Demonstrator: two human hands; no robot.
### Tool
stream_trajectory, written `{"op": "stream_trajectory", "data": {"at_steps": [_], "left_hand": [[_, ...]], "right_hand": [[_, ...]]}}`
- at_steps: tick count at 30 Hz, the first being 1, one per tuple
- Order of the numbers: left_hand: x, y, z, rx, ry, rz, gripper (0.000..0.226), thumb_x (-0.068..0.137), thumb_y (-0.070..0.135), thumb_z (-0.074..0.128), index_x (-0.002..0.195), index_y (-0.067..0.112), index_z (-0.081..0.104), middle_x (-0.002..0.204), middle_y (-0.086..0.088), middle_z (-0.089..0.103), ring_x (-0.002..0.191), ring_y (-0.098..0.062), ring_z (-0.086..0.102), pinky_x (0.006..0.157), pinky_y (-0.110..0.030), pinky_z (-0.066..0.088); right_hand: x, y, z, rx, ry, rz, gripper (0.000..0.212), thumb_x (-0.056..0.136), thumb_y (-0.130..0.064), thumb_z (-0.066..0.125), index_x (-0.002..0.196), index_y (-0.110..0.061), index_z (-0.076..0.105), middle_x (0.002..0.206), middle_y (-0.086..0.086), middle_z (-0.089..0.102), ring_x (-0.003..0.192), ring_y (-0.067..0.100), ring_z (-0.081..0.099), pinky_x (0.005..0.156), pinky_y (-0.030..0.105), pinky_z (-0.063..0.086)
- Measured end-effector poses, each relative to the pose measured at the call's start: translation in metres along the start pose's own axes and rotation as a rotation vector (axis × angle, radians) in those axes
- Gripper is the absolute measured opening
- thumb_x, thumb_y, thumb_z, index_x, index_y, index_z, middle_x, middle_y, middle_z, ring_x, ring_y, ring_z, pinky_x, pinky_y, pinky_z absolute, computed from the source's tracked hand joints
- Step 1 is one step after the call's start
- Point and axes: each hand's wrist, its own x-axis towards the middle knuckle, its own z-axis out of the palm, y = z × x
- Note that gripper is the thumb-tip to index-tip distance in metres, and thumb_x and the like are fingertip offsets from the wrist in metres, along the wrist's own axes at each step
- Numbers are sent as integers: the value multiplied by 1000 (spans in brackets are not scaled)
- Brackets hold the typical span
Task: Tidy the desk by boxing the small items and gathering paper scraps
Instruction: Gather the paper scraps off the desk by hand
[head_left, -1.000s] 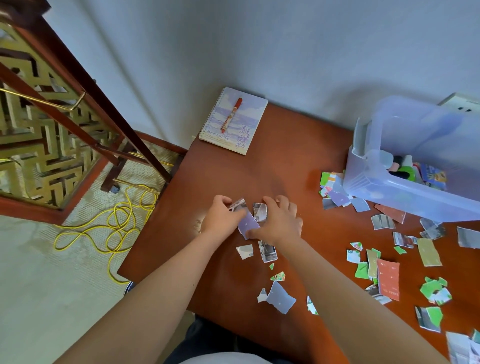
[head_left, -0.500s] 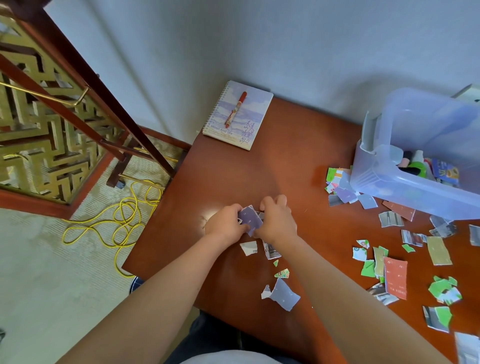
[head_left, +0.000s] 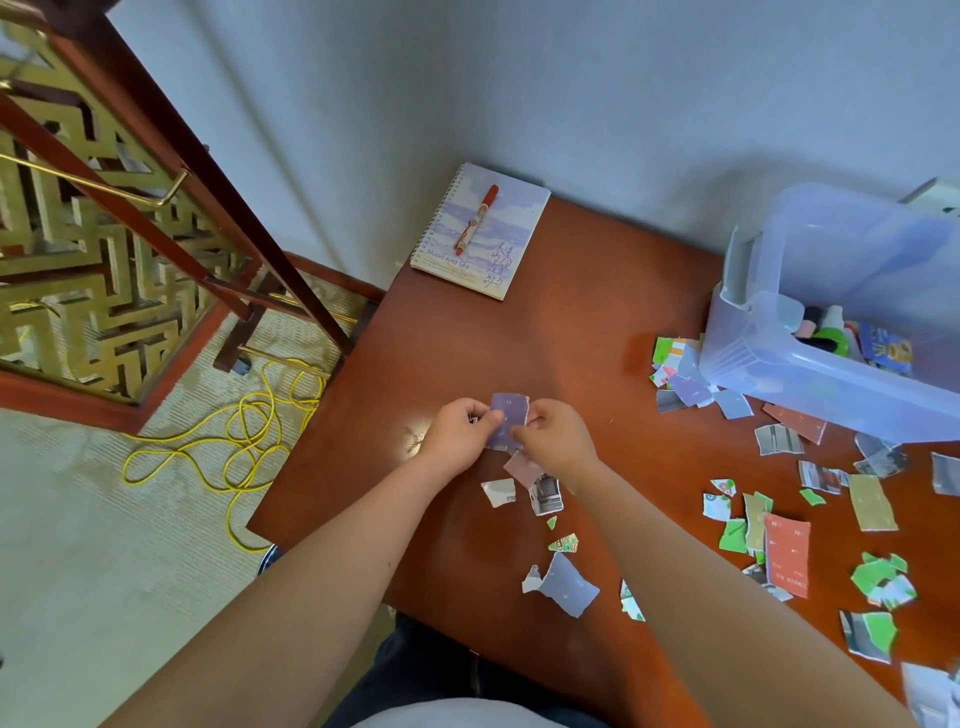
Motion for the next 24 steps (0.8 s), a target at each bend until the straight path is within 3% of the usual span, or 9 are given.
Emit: {"op": "stream_trajectory", "data": {"at_steps": [3, 7, 9, 12, 17, 21, 24], "left_hand": [[-2, 3, -3, -113, 58, -31, 18, 96, 27, 56, 89, 12, 63, 76, 4, 58, 62, -7, 47, 55, -20, 36], [-7, 2, -15, -254, 122, -91, 20, 97, 28, 54, 81, 16, 57, 68, 5, 54, 57, -9, 44, 53, -23, 35], [-12, -4, -25, -334, 143, -122, 21, 97, 29, 54, 80, 17, 57, 66, 4, 53, 55, -11, 43, 53, -26, 35], [-21, -21, -45, -466, 199, -170, 22, 96, 31, 55, 77, 18, 58, 62, 3, 51, 53, -12, 41, 51, -27, 31], [-42, -61, -91, -547, 330, -210, 23, 94, 33, 56, 74, 20, 57, 63, 2, 52, 53, -12, 42, 51, -27, 32], [-65, -98, -132, -634, 429, -226, 21, 95, 28, 55, 75, 23, 61, 61, 6, 53, 54, -8, 44, 52, -24, 35], [-83, -131, -161, -664, 506, -262, 23, 91, 32, 58, 72, 20, 62, 62, 2, 54, 60, -16, 47, 59, -30, 38]], "right_hand": [[-2, -7, 3, 232, -30, 36, 2, 90, -8, 56, 89, -10, 57, 92, 19, 68, 80, 34, 70, 75, 52, 58], [-14, -32, 9, 478, -77, 60, 17, 97, 0, 43, 107, -2, 57, 90, 15, 66, 60, 18, 67, 54, 33, 57], [-18, -45, 18, 521, -82, 59, 17, 97, -2, 46, 106, -5, 60, 89, 13, 67, 58, 15, 67, 57, 31, 59], [-23, -64, 38, 505, -118, 34, 14, 95, -6, 53, 100, -14, 63, 83, 9, 71, 59, 13, 67, 66, 35, 61], [-36, -102, 91, 429, -218, -21, 14, 95, -4, 54, 102, -12, 63, 78, 7, 69, 53, 9, 65, 55, 25, 59], [-49, -129, 144, 348, -303, -50, 16, 94, -4, 55, 92, -18, 63, 82, 7, 69, 61, 13, 65, 60, 29, 59], [-58, -146, 186, 297, -359, -59, 13, 92, -3, 57, 98, -11, 65, 82, 8, 67, 64, 14, 63, 60, 28, 58]]}}
